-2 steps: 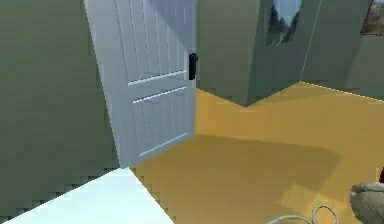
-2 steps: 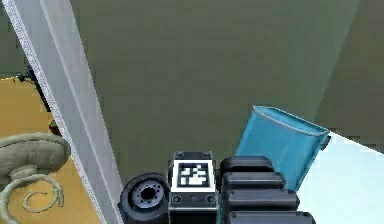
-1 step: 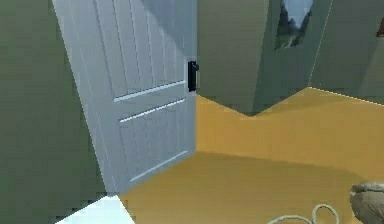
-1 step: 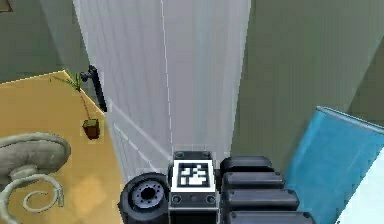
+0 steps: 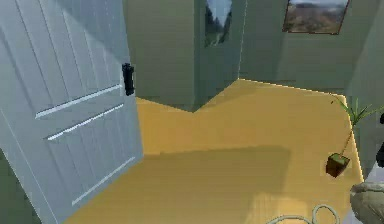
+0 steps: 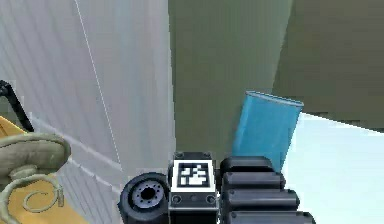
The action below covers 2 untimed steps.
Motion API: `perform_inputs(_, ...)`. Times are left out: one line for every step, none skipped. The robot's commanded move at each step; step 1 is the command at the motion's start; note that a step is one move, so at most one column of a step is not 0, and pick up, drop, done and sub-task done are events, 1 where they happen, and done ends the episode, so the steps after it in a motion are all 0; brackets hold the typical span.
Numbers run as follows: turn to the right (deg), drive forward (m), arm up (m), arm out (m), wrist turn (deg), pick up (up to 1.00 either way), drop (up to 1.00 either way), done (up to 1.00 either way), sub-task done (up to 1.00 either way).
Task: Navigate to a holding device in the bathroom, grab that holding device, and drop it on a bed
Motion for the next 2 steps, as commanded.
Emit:
perform_inputs(0.0, 1.0, 0.0, 0.0, 0.0, 0.0, 0.0, 0.0, 0.0)
perform_inputs(0.0, 0.55, 0.0, 0.0, 0.0, 0.0, 0.0, 0.0, 0.0)
